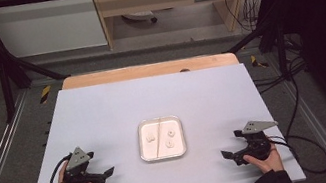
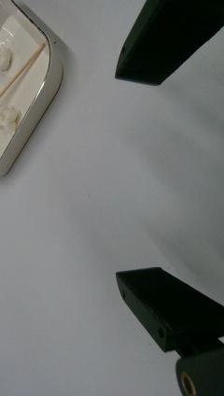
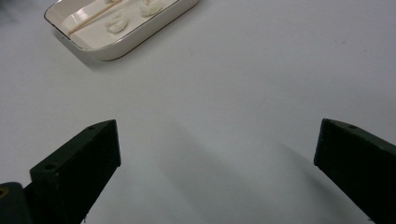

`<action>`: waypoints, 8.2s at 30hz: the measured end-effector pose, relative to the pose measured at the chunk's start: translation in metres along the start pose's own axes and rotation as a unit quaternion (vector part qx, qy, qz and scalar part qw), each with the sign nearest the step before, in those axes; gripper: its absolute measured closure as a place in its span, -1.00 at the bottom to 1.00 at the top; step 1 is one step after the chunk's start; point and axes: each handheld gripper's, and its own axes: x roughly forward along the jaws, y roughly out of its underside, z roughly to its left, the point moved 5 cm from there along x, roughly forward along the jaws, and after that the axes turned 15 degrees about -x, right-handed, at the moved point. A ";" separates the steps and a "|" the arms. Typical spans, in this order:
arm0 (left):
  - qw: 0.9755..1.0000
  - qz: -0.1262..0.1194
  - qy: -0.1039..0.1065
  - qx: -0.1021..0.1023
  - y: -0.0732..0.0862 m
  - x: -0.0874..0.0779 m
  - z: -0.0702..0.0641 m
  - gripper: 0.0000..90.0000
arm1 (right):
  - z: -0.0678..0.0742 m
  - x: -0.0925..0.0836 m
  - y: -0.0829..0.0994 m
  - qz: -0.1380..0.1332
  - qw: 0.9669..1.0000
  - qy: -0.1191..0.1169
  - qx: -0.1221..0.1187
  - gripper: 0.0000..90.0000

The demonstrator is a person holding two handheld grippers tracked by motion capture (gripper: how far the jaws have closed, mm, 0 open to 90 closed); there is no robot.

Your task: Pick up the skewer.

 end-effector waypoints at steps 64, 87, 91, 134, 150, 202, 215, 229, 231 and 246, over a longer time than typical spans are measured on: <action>0.998 0.038 0.043 0.023 -0.057 0.078 -0.113 1.00 | 0.000 0.002 0.001 0.008 1.000 0.000 -0.004 -0.96; 0.995 0.077 0.037 0.041 -0.045 0.104 -0.123 1.00 | 0.001 0.001 0.001 0.009 1.000 -0.001 -0.004 -0.96; 0.996 0.071 0.032 0.034 -0.047 0.099 -0.120 1.00 | 0.001 0.002 0.001 0.010 1.000 -0.002 -0.003 -0.96; 0.994 0.028 -0.083 -0.058 -0.063 0.128 -0.123 0.89 | 0.001 0.003 0.001 0.010 1.000 -0.005 -0.006 -0.97; 0.995 -0.002 -0.069 -0.067 -0.067 0.117 -0.121 0.97 | 0.002 0.004 0.002 0.013 1.000 -0.007 -0.004 -0.97; 0.996 0.054 0.039 0.065 -0.073 0.075 -0.120 0.97 | 0.030 0.017 -0.050 0.072 0.980 0.059 -0.178 -0.95; 0.991 0.071 0.055 0.099 -0.081 0.080 -0.140 0.97 | 0.043 0.023 -0.071 0.085 0.962 0.073 -0.249 -0.93; 0.982 0.097 0.075 0.146 -0.086 0.091 -0.174 0.97 | 0.054 0.027 -0.078 0.101 0.944 0.076 -0.306 -0.87; 0.980 0.100 0.079 0.150 -0.086 0.093 -0.178 0.97 | 0.055 0.027 -0.078 0.100 0.942 0.076 -0.312 -0.86; 0.971 0.130 0.088 0.182 -0.088 0.106 -0.201 0.97 | 0.059 0.028 -0.075 0.112 0.918 0.067 -0.375 -0.65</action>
